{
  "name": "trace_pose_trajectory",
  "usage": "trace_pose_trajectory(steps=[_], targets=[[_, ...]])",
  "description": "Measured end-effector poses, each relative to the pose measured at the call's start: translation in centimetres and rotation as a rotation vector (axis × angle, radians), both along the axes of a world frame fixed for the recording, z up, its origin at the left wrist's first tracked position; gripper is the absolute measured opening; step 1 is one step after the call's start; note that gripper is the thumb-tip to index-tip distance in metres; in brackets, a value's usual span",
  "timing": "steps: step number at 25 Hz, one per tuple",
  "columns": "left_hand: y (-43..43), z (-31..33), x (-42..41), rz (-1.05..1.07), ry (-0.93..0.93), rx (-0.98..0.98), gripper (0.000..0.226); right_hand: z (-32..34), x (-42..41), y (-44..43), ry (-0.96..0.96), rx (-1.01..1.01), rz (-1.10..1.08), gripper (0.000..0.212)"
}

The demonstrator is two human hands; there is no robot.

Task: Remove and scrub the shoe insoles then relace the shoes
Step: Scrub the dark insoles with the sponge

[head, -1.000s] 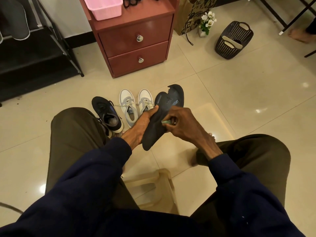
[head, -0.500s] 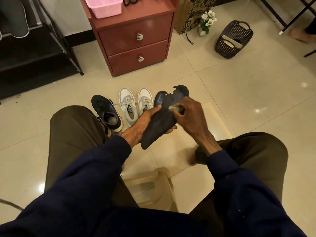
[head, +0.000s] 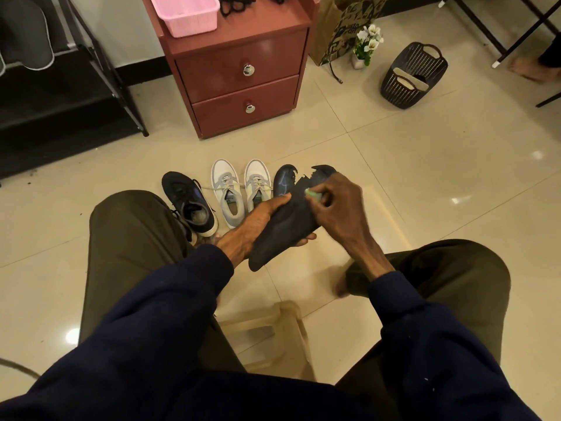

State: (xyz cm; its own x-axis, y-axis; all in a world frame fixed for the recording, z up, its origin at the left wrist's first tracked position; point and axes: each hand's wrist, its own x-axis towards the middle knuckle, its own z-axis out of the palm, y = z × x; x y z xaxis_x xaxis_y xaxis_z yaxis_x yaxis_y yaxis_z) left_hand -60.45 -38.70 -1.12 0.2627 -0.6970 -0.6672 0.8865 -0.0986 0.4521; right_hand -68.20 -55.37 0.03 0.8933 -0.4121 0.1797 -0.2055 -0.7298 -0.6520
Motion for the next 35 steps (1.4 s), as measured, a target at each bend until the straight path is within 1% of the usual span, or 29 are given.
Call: trace_pose_trajectory(steps=[1,2,3,4,6,7,8,10,11,12,13,15,16,17,18,19,20,21,22,24,25,26,28,29,30,33,34,35], targets=[[0.0,-0.2,0.0,0.025,0.009,-0.005,0.044,0.2,0.0,1.2,0.014,0.021,0.139,0.008],[0.0,-0.2,0.0,0.045,0.016,-0.008,0.041,0.3,0.0,1.9,0.030,0.032,0.232,0.008],[0.0,-0.2,0.0,0.048,0.014,-0.017,0.041,0.2,0.1,1.8,0.039,0.027,0.239,0.008],[0.1,-0.2,0.1,0.028,0.011,-0.025,0.045,0.1,0.3,1.2,0.036,0.017,0.162,0.009],[0.1,-0.3,0.2,-0.018,0.008,-0.020,0.055,0.2,0.3,-0.4,0.024,-0.024,-0.063,0.010],[0.1,-0.3,0.1,-0.031,0.002,-0.010,0.056,0.3,0.2,-0.6,0.014,-0.024,-0.096,0.009],[0.0,-0.2,0.0,-0.036,-0.002,-0.003,0.055,0.4,0.1,-0.3,0.010,-0.003,-0.039,0.006],[-0.1,-0.3,-0.1,-0.008,-0.010,0.020,0.050,0.8,0.1,1.3,0.052,0.075,0.206,0.005],[0.0,-0.4,0.0,0.012,-0.020,0.036,0.049,0.8,0.1,1.8,0.078,0.108,0.285,0.006],[0.0,-0.4,0.0,0.007,-0.026,0.036,0.051,0.8,0.2,1.7,0.082,0.113,0.283,0.007],[0.0,-0.5,0.1,-0.018,-0.031,0.028,0.054,0.7,0.3,1.0,0.067,0.107,0.209,0.008],[0.1,-0.5,0.0,-0.058,-0.025,0.025,0.059,0.6,0.3,-0.4,0.048,0.017,-0.002,0.012],[0.1,-0.5,-0.1,-0.062,-0.026,0.034,0.060,0.6,0.2,-0.4,0.048,-0.013,-0.033,0.011],[0.1,-0.5,-0.1,-0.059,-0.030,0.038,0.059,0.7,0.2,0.0,0.047,-0.012,0.029,0.008],[0.0,-0.4,-0.1,-0.047,-0.031,0.038,0.057,0.8,0.2,0.8,0.061,0.025,0.148,0.007],[0.0,-0.3,-0.1,-0.020,-0.025,0.040,0.053,1.0,0.1,1.6,0.101,0.073,0.275,0.007],[0.0,-0.3,-0.1,0.001,-0.018,0.042,0.049,1.1,0.0,2.2,0.138,0.097,0.346,0.008],[0.1,-0.3,0.0,0.004,-0.015,0.039,0.049,1.0,0.1,2.0,0.148,0.076,0.329,0.009],[0.1,-0.3,0.0,-0.011,-0.011,0.028,0.051,0.9,0.2,1.3,0.136,0.035,0.233,0.009],[0.2,-0.4,0.2,-0.031,0.009,0.002,0.057,0.7,0.1,-0.3,0.101,-0.072,-0.027,0.009],[0.2,-0.5,0.1,-0.029,0.006,0.005,0.058,0.7,0.0,-0.5,0.089,-0.078,-0.078,0.009],[0.1,-0.4,0.0,-0.021,0.006,0.006,0.057,0.5,0.0,-0.3,0.089,-0.061,-0.037,0.008],[0.0,-0.3,-0.1,0.038,0.014,0.015,0.048,0.6,-0.1,1.1,0.145,0.057,0.199,0.007],[0.0,-0.2,0.0,0.066,0.004,0.020,0.044,0.6,-0.1,1.5,0.185,0.100,0.272,0.007],[-0.1,-0.3,0.0,0.072,-0.011,0.022,0.044,0.4,0.0,1.3,0.199,0.089,0.251,0.009],[0.0,-0.5,0.2,0.039,-0.014,0.015,0.058,-0.1,0.1,-1.1,0.162,-0.044,-0.069,0.014],[0.0,-0.5,0.2,0.034,-0.017,0.020,0.058,-0.2,0.0,-1.2,0.153,-0.050,-0.092,0.013],[-0.1,-0.6,0.2,0.038,-0.025,0.027,0.056,-0.2,-0.1,-0.8,0.147,-0.037,-0.030,0.012]])
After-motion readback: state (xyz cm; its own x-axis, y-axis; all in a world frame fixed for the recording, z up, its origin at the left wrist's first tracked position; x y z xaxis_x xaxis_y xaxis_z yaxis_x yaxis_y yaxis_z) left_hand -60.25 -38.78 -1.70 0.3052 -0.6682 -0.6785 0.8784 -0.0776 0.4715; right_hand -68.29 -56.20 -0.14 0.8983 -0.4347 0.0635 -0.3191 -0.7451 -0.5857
